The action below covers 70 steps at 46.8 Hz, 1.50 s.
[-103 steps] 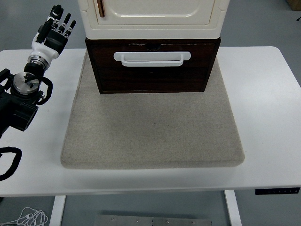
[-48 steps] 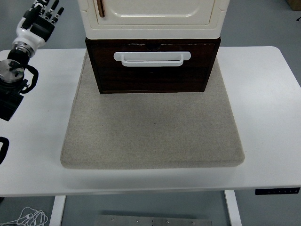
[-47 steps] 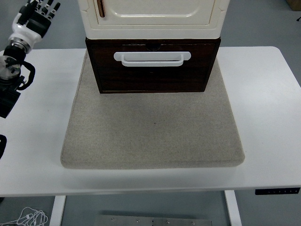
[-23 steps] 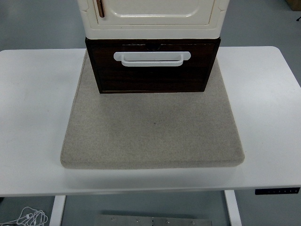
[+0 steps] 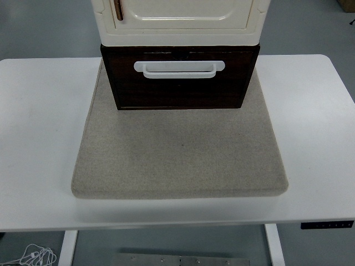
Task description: Open the drawer under the combination cabinet
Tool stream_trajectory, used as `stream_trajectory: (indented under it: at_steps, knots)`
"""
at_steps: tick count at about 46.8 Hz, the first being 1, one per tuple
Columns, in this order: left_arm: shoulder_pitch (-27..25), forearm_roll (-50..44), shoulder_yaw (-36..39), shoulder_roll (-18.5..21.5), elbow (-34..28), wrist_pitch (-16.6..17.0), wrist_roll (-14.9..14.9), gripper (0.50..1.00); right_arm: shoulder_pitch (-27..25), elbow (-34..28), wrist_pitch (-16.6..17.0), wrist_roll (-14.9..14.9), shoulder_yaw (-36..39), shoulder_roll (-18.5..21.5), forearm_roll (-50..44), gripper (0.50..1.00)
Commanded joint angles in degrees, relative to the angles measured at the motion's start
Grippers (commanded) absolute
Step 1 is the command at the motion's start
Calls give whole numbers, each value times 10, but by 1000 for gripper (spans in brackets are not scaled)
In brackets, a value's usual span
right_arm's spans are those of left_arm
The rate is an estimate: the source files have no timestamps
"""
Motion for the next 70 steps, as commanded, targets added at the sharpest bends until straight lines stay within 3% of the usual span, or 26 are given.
stream_trajectory:
  at_steps: [1, 8, 22, 34, 38, 42, 52, 64, 70]
  knots:
    - [-16, 29, -1, 10, -43, 2, 0, 1000, 0, 0, 0, 0, 0, 0, 0, 928]
    - [-39, 37, 25, 28, -117, 2, 6, 1000, 0, 0, -1, 0, 0, 0, 0, 926]
    - [-135, 41, 216, 79, -274, 2, 24, 1000, 1, 0, 0, 0, 0, 0, 0, 926]
    - [-214, 126, 381, 92, -357, 1, 73, 1000, 0, 0, -1, 0, 0, 0, 0, 926]
    - [-240, 166, 433, 94, -383, 1, 107, 1000, 1, 0, 0, 0, 0, 0, 0, 928]
    - [-268, 183, 479, 95, -401, -6, 148, 1000, 0, 0, -1, 0, 0, 0, 0, 926]
    - [-312, 184, 559, 88, -431, -29, 216, 1000, 0, 0, 0, 0, 0, 0, 0, 926]
    - [-339, 187, 620, 51, -435, -26, 267, 1000, 0, 0, 0, 0, 0, 0, 0, 926]
    - [-342, 186, 644, 31, -433, -24, 278, 1000, 1, 0, 0, 0, 0, 0, 0, 926]
